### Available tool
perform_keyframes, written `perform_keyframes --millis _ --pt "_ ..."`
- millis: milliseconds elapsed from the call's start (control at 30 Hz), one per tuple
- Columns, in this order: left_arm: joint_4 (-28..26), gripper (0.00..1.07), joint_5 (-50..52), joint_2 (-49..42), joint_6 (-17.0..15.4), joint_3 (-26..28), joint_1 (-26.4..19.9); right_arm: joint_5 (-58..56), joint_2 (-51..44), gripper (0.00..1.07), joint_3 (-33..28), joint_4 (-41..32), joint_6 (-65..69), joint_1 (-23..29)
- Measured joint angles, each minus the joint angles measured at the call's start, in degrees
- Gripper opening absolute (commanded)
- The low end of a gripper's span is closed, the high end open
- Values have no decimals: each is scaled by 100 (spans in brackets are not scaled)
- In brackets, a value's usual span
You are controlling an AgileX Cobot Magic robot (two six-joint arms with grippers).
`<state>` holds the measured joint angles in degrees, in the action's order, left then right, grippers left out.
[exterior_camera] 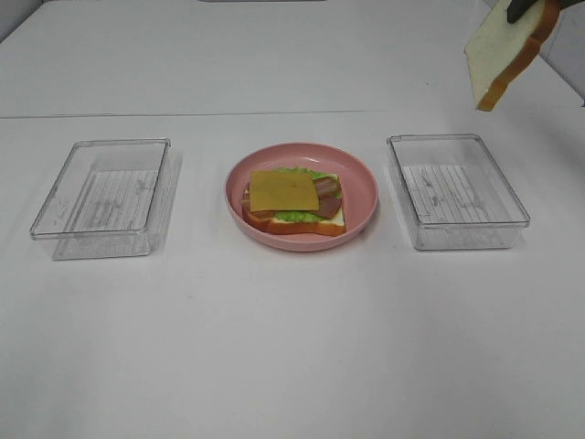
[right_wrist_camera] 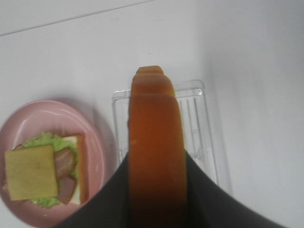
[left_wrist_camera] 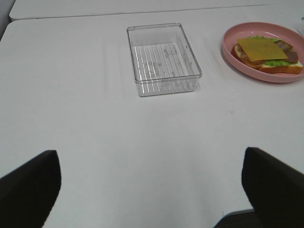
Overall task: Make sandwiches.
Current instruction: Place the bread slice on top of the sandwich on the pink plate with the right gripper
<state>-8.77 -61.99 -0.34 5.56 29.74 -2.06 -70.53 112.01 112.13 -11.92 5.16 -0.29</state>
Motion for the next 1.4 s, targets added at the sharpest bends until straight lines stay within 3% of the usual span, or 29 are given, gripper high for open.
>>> perform_keyframes --millis 400,733,933,1067,1400 --pt "-6 98 0 0 0 0 0 6 -619 0 -1243 -2280 -1049 0" --pt "-11 98 0 0 0 0 0 6 -481 0 -1473 -2584 -1169 0" --pt "-23 98 0 0 0 0 0 6 -160 0 -1473 -3266 -1404 52" --pt "-29 98 0 0 0 0 0 258 74 0 -1473 -3959 -1696 350" --pt "-29 98 0 0 0 0 0 808 539 0 -1473 -4131 -1971 1283"
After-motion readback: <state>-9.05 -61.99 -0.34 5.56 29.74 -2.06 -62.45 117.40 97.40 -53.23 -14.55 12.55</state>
